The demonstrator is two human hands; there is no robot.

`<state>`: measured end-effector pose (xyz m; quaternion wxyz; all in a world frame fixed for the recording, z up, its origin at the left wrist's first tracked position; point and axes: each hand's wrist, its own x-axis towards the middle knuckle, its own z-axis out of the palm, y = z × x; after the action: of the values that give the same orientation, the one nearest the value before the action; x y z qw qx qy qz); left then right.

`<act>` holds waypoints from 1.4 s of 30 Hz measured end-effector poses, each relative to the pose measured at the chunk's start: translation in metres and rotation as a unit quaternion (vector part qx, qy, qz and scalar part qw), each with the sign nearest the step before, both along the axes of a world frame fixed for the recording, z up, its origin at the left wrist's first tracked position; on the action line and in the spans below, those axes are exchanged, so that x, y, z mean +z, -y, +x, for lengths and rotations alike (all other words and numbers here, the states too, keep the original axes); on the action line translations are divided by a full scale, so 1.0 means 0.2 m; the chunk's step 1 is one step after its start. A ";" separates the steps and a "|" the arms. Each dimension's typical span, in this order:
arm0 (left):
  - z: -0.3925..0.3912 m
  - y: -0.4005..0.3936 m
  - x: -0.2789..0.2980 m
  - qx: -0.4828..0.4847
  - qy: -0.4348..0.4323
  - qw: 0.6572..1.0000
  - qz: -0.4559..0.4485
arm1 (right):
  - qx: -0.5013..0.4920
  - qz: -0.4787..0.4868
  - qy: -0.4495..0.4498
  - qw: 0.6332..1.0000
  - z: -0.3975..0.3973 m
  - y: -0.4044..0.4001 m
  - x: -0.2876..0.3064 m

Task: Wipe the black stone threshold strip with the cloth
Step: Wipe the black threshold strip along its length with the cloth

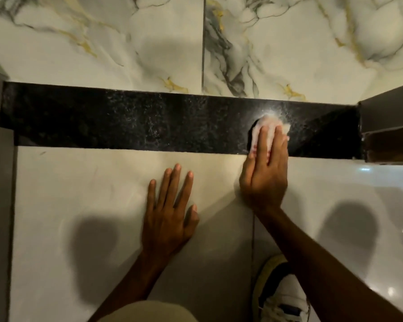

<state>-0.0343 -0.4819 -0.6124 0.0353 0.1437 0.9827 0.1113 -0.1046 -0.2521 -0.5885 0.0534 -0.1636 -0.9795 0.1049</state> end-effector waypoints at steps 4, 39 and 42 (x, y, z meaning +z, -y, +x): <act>0.01 0.00 -0.03 0.009 -0.007 1.000 0.005 | 0.021 -0.059 0.013 0.998 -0.42 0.24 -0.02; 0.08 0.24 -0.02 0.166 0.009 0.986 -0.028 | 0.329 -0.069 0.045 0.941 -0.46 0.81 -0.01; 0.09 0.30 0.03 0.182 0.024 0.982 -0.035 | 0.391 -0.073 0.067 0.915 -0.28 0.73 0.01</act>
<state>-0.0168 -0.5410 -0.6068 0.0433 -0.0422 0.9946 0.0846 -0.1601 -0.3988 -0.5857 -0.0701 0.2219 -0.9563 0.1772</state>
